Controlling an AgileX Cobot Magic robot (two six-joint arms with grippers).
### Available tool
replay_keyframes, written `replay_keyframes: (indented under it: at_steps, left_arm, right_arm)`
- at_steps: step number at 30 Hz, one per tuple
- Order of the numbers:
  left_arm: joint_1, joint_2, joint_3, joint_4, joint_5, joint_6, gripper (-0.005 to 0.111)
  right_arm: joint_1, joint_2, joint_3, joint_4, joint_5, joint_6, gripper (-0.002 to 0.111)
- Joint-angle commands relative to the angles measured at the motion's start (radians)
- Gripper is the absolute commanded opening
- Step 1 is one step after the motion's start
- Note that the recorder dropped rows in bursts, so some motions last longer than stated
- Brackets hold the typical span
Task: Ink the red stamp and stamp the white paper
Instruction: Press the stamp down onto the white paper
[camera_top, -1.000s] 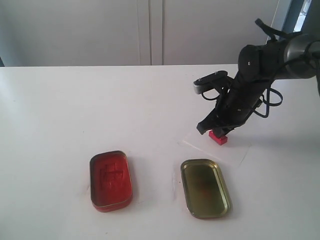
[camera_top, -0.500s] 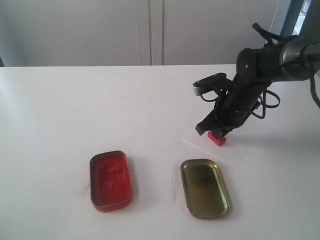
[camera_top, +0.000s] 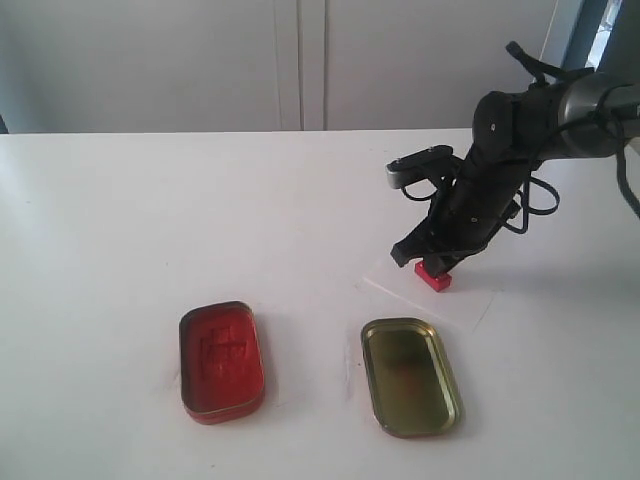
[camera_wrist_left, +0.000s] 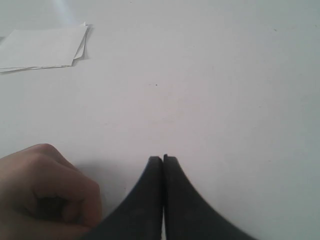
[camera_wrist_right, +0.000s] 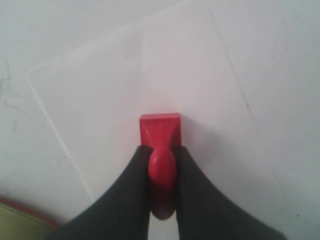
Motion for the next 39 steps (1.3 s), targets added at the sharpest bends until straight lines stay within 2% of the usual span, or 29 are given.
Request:
replay_keyframes:
  at_steps: [1,39]
  left_arm:
    - [-0.007,-0.004,0.007,-0.002,0.01,0.0,0.0]
    - [-0.007,-0.004,0.007,-0.002,0.01,0.0,0.0]
  right_arm:
    - [-0.003,0.112,0.039,-0.004,0.049,-0.008,0.0]
    - [-0.003,0.101,0.032,-0.007,0.12,-0.008,0.0]
